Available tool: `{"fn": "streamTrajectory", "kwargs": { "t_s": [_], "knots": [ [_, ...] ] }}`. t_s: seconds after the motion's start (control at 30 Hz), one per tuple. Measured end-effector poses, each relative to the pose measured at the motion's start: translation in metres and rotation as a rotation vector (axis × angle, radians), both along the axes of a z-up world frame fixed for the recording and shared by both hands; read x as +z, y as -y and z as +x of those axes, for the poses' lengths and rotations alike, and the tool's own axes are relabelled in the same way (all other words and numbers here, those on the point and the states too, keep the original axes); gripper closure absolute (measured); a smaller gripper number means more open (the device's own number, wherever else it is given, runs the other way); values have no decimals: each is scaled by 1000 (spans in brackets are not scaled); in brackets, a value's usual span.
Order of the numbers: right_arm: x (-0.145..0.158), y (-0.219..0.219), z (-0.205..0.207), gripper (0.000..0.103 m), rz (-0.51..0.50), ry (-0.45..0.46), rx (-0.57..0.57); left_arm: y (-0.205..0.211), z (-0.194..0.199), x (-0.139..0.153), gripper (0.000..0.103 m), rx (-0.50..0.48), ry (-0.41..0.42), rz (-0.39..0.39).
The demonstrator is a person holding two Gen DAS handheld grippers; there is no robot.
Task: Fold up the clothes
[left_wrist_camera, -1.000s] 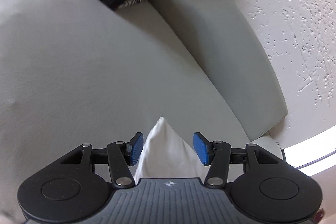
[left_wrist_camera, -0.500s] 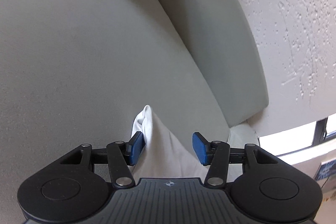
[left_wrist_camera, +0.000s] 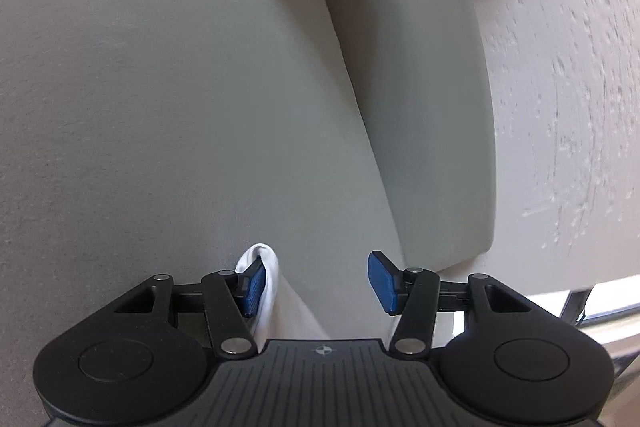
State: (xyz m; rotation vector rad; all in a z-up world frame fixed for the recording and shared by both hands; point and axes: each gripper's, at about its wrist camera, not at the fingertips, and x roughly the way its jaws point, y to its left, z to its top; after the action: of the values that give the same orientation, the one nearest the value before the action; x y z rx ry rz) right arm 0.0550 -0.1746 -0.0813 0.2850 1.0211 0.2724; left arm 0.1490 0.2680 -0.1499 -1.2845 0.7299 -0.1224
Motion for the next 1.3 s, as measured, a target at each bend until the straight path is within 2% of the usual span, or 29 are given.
{"fn": "streamTrajectory", "kwargs": {
  "t_s": [0.03, 0.13, 0.23, 0.3, 0.43, 0.47, 0.6, 0.67, 0.77, 0.8, 0.83, 0.9, 0.97, 1.07, 1.2, 1.3],
  "knots": [
    [0, 0, 0, 56, -3, 1, 1, -1, -2, 0, 52, 8, -1, -8],
    [-1, 1, 1, 56, -7, 4, 2, -9, -7, 7, 52, 2, -10, 41],
    [-3, 2, 1, 55, -7, 8, 4, -18, -11, 17, 52, 32, -16, 143],
    [-3, 2, 2, 55, -10, 12, 9, -27, -18, 30, 52, 97, -18, 274],
    [-4, 2, 2, 53, -8, 18, 14, -39, -30, 46, 52, 85, -52, 306],
    [-4, 2, 2, 52, -3, 20, 10, -34, -34, 54, 52, 56, -55, 348],
    [0, 7, -2, 52, 36, 24, -12, 30, -37, 91, 47, -159, -105, 659],
    [5, 12, -5, 52, 68, 27, -23, 73, -45, 105, 43, -285, -125, 772],
    [18, 22, -7, 54, 69, 69, -32, 130, -65, 116, 40, -402, -118, 893],
    [22, 25, -7, 56, 61, 87, -35, 147, -74, 116, 35, -426, -97, 928],
    [25, 27, -4, 66, 34, 105, -33, 164, -80, 115, 33, -439, -76, 963],
    [22, 28, 6, 73, -39, 108, -26, 190, -88, 107, 36, -438, -51, 1030],
    [16, 30, 14, 73, -92, 85, -22, 212, -93, 94, 41, -444, -61, 1107],
    [8, 39, 6, 73, -94, 38, -15, 235, -102, 79, 41, -488, -67, 1184],
    [6, 54, -21, 71, -121, 14, -5, 247, -130, 65, 36, -538, -84, 1255],
    [7, 66, -39, 71, -116, -18, -5, 247, -147, 71, 37, -552, -127, 1246]
  ]
}}
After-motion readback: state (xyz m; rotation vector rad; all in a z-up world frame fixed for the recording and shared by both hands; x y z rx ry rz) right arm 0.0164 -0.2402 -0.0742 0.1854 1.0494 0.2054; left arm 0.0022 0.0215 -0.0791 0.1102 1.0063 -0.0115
